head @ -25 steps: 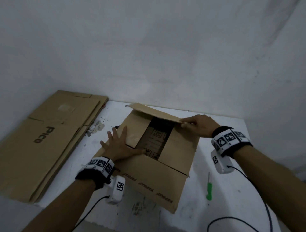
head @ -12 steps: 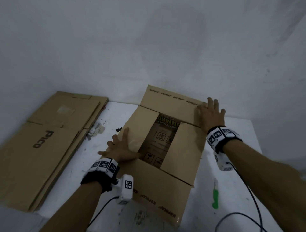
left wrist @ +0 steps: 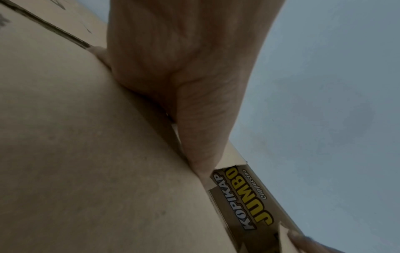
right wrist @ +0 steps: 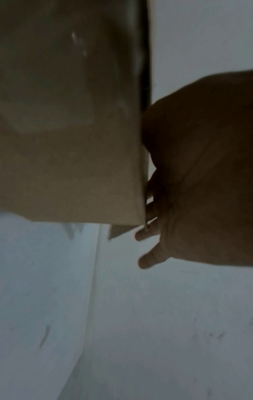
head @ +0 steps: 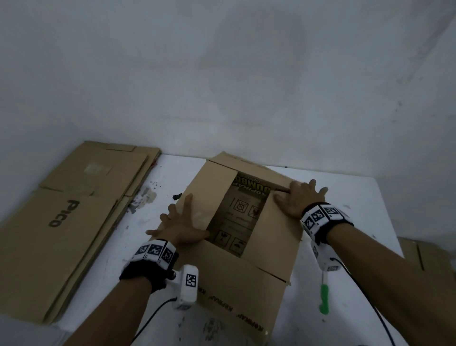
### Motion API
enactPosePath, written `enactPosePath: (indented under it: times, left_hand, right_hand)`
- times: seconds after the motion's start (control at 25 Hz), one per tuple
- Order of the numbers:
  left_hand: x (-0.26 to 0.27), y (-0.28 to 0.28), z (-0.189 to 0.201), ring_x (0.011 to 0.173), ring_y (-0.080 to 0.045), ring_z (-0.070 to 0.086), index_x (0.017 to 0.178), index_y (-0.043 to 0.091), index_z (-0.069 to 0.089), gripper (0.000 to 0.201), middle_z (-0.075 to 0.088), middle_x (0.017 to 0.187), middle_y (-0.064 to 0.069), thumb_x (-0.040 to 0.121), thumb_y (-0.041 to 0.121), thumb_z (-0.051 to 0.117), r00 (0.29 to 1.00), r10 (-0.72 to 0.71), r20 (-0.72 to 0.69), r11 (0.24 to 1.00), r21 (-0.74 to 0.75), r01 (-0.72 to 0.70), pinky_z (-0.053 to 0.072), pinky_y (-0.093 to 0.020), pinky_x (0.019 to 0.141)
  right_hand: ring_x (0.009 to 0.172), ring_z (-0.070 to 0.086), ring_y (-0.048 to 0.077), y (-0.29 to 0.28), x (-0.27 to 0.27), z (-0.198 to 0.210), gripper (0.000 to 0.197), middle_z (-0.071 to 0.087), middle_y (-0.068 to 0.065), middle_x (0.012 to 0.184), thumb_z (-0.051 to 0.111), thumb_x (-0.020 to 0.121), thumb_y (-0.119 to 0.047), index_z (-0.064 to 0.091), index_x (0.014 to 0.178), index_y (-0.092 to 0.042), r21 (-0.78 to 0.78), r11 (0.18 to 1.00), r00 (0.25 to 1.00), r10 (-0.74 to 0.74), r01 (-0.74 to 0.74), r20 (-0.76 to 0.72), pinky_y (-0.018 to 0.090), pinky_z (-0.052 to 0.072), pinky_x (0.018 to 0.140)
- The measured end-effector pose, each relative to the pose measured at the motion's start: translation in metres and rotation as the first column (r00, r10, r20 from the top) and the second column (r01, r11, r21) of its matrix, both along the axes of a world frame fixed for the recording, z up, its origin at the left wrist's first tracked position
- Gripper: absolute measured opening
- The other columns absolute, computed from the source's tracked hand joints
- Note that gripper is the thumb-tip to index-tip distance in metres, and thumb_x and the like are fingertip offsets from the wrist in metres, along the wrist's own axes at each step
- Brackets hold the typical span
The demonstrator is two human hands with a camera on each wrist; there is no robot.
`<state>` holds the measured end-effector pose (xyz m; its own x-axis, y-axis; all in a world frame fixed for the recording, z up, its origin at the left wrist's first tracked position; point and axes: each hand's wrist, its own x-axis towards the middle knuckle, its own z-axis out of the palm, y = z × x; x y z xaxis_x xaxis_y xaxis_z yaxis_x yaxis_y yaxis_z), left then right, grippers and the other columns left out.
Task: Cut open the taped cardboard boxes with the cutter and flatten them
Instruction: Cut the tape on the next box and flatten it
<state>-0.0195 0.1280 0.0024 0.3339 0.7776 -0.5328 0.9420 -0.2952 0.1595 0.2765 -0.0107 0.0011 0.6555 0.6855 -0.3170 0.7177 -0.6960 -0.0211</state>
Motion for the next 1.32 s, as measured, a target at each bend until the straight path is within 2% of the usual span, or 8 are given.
enactPosePath:
  times: [0.2, 0.36, 0.44, 0.6, 0.8, 0.88, 1.08, 1.32]
  left_hand:
    - [-0.001, -0.003, 0.000, 0.143, -0.044, 0.011, 0.145, 0.049, -0.030, 0.125, -0.004, 0.158, -0.010, 0.070, 0.075, 0.067, 1.000, -0.007, -0.015, 1.000, 0.025, 0.008, 0.021, -0.075, 0.105]
    - [-0.003, -0.001, -0.002, 0.142, -0.046, 0.011, 0.142, 0.051, -0.033, 0.127, -0.004, 0.157, -0.011, 0.066, 0.078, 0.065, 1.000, -0.011, -0.014, 1.000, 0.009, 0.011, 0.023, -0.074, 0.106]
    - [-0.006, 0.002, -0.004, 0.140, -0.048, 0.012, 0.138, 0.052, -0.036, 0.130, -0.004, 0.155, -0.012, 0.060, 0.080, 0.063, 1.000, -0.013, -0.014, 1.000, 0.002, 0.013, 0.025, -0.071, 0.107]
    - [-0.005, 0.000, -0.003, 0.140, -0.047, 0.013, 0.141, 0.052, -0.034, 0.126, -0.005, 0.155, -0.012, 0.064, 0.081, 0.061, 1.000, -0.020, -0.005, 1.000, 0.001, 0.020, 0.026, -0.069, 0.108]
    - [-0.004, -0.002, -0.003, 0.143, -0.045, 0.010, 0.143, 0.052, -0.030, 0.124, -0.004, 0.157, -0.011, 0.066, 0.083, 0.061, 1.000, -0.013, 0.018, 0.999, 0.037, 0.012, 0.022, -0.075, 0.106]
    - [-0.003, -0.007, -0.003, 0.145, -0.043, 0.009, 0.144, 0.052, -0.029, 0.122, -0.004, 0.158, -0.010, 0.069, 0.083, 0.061, 1.000, -0.001, 0.009, 0.997, 0.076, 0.000, 0.019, -0.077, 0.106]
    - [0.001, -0.011, -0.003, 0.146, -0.040, 0.009, 0.145, 0.051, -0.028, 0.120, -0.002, 0.158, -0.010, 0.072, 0.079, 0.063, 1.000, 0.021, 0.006, 0.993, 0.112, -0.022, 0.018, -0.078, 0.106]
    - [-0.005, 0.001, -0.001, 0.145, -0.043, 0.013, 0.146, 0.051, -0.027, 0.124, -0.001, 0.159, -0.012, 0.066, 0.079, 0.064, 0.999, -0.030, 0.011, 0.998, 0.054, 0.029, 0.021, -0.071, 0.110]
  right_hand:
    - [0.151, 0.001, 0.039, -0.004, -0.060, 0.014, 0.076, 0.016, 0.015, 0.163, 0.019, 0.088, -0.075, 0.030, 0.152, -0.035, 0.258, 0.890, 0.926, 0.350, -0.377, 0.144, 0.065, -0.001, 0.116]
    - [0.144, 0.020, 0.028, -0.016, -0.105, 0.002, 0.070, 0.047, 0.005, 0.145, 0.015, 0.091, -0.069, 0.059, 0.131, -0.031, -0.076, 0.759, 0.762, 0.642, -0.647, -0.080, 0.071, -0.005, 0.113]
    - [0.130, 0.038, 0.026, -0.025, -0.112, 0.008, 0.062, 0.061, 0.003, 0.118, 0.026, 0.094, -0.063, 0.073, 0.106, -0.024, 0.022, 0.739, 0.739, 0.673, -0.673, 0.020, 0.070, -0.004, 0.113]
    - [0.106, 0.051, 0.016, -0.057, -0.105, 0.035, 0.054, 0.059, -0.007, 0.073, 0.042, 0.085, -0.062, 0.073, 0.070, -0.021, 0.546, 0.649, 0.845, 0.460, -0.530, 0.274, 0.069, 0.009, 0.115]
    - [0.085, 0.048, 0.015, -0.121, -0.075, 0.064, 0.029, 0.049, -0.012, 0.065, 0.058, 0.075, -0.051, 0.052, 0.058, -0.028, 0.735, 0.577, 0.924, 0.336, -0.356, 0.183, 0.055, 0.043, 0.090]
    - [0.081, 0.052, 0.013, -0.150, -0.061, 0.053, 0.031, 0.058, -0.015, 0.070, 0.056, 0.075, -0.058, 0.060, 0.063, -0.029, 0.721, 0.669, 0.967, 0.255, -0.179, 0.004, 0.051, 0.046, 0.085]
    - [0.113, 0.054, 0.009, -0.177, -0.079, 0.014, 0.076, 0.055, -0.016, 0.121, 0.031, 0.066, -0.092, 0.060, 0.112, -0.039, 0.405, 0.907, 0.965, -0.012, 0.120, -0.260, 0.057, 0.021, 0.116]
    - [0.102, 0.053, 0.030, -0.123, -0.097, 0.002, 0.069, 0.037, 0.005, 0.113, 0.069, 0.075, -0.067, 0.033, 0.112, -0.021, 0.296, 0.926, 0.919, -0.111, 0.234, -0.378, 0.040, 0.052, 0.084]
